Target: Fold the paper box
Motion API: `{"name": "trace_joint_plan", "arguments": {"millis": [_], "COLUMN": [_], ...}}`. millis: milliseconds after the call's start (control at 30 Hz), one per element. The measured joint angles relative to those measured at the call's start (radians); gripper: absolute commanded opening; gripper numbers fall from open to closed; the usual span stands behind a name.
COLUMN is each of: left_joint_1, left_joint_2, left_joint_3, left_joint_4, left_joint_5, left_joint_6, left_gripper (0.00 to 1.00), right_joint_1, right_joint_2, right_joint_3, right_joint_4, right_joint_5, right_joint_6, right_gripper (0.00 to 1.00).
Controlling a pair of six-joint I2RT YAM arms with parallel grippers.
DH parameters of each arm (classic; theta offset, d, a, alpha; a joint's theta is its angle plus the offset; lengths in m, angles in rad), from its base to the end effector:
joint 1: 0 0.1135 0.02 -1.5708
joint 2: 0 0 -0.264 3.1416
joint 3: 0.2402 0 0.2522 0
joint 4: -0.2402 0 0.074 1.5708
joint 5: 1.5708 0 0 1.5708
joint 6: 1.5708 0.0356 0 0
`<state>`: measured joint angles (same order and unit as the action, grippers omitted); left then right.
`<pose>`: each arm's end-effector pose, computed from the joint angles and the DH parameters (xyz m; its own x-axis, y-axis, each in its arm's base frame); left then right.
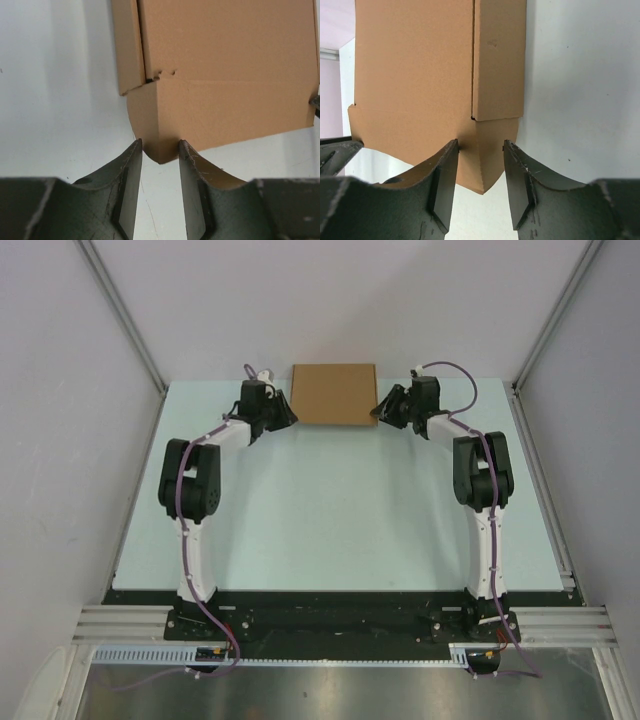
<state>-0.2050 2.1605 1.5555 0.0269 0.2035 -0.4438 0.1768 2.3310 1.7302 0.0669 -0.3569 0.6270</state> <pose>0.4818 -0.1075 0.1834 -0.6399 -0.2965 -0.7090 0.1000 0.8826 -0.4593 0.5199 0.1055 0.1612 -0.6761 0.4377 -0.5928 -0.0793 0.7566 0.6490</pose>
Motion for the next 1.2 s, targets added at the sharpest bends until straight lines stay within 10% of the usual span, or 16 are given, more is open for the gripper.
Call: {"name": "trace_joint_plan", "arguments": {"millis": [1200], "left_joint_1": [-0.004], "left_joint_2": [0.133], "left_joint_3": [0.248], "left_joint_4": [-0.233], "left_joint_5": [-0.014], "left_joint_6": [-0.001], "left_gripper": [0.35], "right_joint_1": [0.013], "right_joint_2": [0.034], "right_joint_3": [0.087], "right_joint_4": [-0.108], "right_joint_5": [0.041], "right_joint_6": [-0.077], "right_gripper": [0.29]}}
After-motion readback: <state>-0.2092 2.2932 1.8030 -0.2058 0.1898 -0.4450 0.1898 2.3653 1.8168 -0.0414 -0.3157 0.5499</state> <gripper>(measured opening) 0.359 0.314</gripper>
